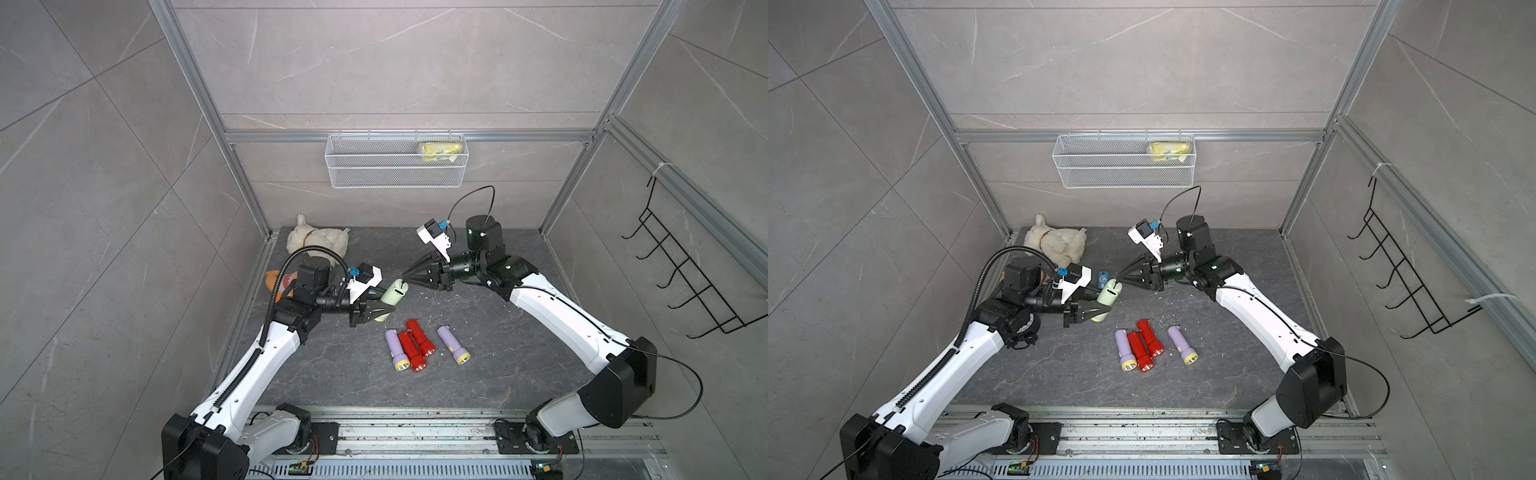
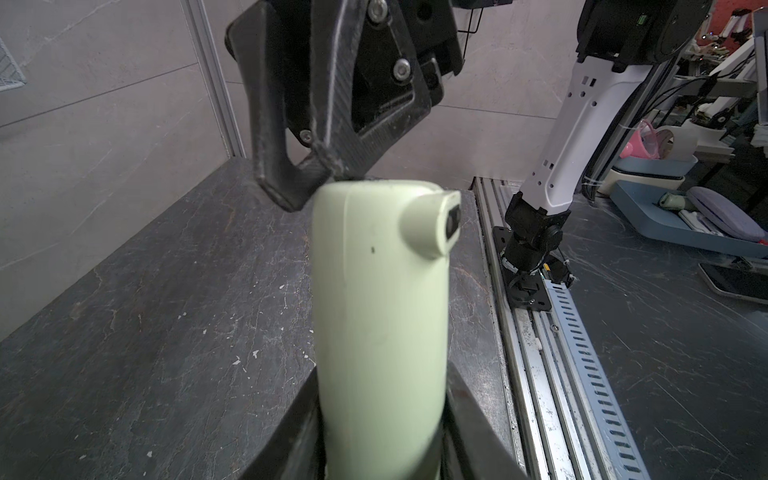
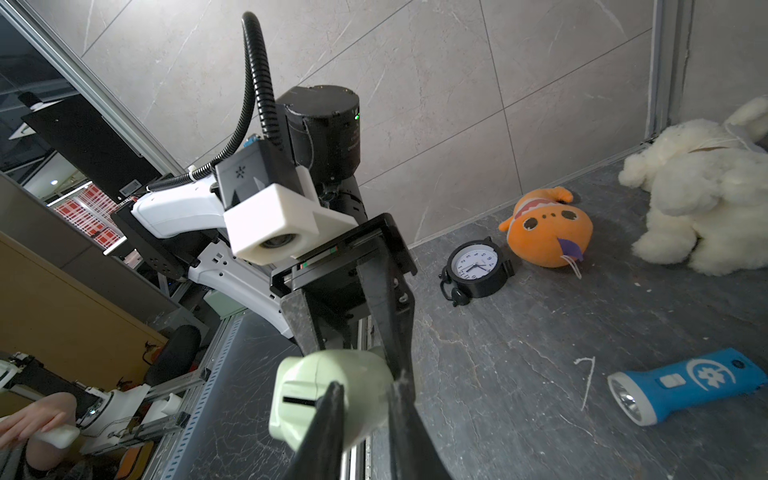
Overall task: Close the plug at the bottom of the flashlight
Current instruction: Close the plug of the flashlight.
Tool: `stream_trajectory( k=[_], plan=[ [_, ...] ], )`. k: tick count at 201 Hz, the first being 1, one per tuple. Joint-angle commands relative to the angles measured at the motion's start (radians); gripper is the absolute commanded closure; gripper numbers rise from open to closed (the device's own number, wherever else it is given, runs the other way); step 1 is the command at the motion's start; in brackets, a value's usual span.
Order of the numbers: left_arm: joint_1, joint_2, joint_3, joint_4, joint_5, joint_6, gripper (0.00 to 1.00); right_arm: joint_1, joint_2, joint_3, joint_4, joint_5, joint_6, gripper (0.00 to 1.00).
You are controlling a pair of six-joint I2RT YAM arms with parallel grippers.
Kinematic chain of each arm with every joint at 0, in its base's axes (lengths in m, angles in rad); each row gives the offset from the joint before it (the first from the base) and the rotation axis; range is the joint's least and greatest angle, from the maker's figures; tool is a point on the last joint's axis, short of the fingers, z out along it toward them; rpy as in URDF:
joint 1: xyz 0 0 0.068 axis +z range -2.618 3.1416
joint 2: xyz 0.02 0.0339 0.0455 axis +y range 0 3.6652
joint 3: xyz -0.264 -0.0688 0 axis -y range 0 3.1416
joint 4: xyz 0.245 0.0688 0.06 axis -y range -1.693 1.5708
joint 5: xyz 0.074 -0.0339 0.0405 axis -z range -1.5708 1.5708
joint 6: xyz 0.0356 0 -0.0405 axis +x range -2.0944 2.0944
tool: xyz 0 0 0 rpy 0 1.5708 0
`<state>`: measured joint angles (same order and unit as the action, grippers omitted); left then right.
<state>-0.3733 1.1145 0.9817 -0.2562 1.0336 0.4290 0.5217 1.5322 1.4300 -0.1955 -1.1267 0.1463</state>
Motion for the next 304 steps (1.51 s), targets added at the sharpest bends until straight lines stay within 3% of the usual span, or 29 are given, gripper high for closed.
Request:
stream_trajectory(
  k=[1, 43, 87, 156, 207, 304],
  plan=[
    [-0.001, -0.041, 0.03, 0.084, 0.076, 0.002, 1.0, -0.019, 0.019, 0.006, 0.016, -0.005, 0.043, 0.68],
    [-0.002, -0.037, 0.031, 0.08, 0.08, 0.006, 1.0, 0.006, 0.011, 0.033, -0.015, -0.017, 0.015, 0.62],
    [-0.002, -0.033, 0.031, 0.075, 0.081, 0.009, 1.0, 0.03, -0.007, 0.06, -0.064, -0.003, -0.022, 0.61],
    [-0.001, -0.029, 0.033, 0.07, 0.096, 0.011, 1.0, 0.031, -0.048, 0.129, -0.162, 0.124, -0.084, 0.61],
    [-0.002, -0.03, 0.032, 0.064, 0.097, 0.016, 1.0, 0.031, -0.067, 0.117, -0.126, 0.037, -0.061, 0.6],
    [-0.001, -0.021, 0.043, 0.045, 0.086, 0.026, 1.0, 0.064, -0.045, 0.125, -0.24, 0.045, -0.126, 0.6]
  ],
)
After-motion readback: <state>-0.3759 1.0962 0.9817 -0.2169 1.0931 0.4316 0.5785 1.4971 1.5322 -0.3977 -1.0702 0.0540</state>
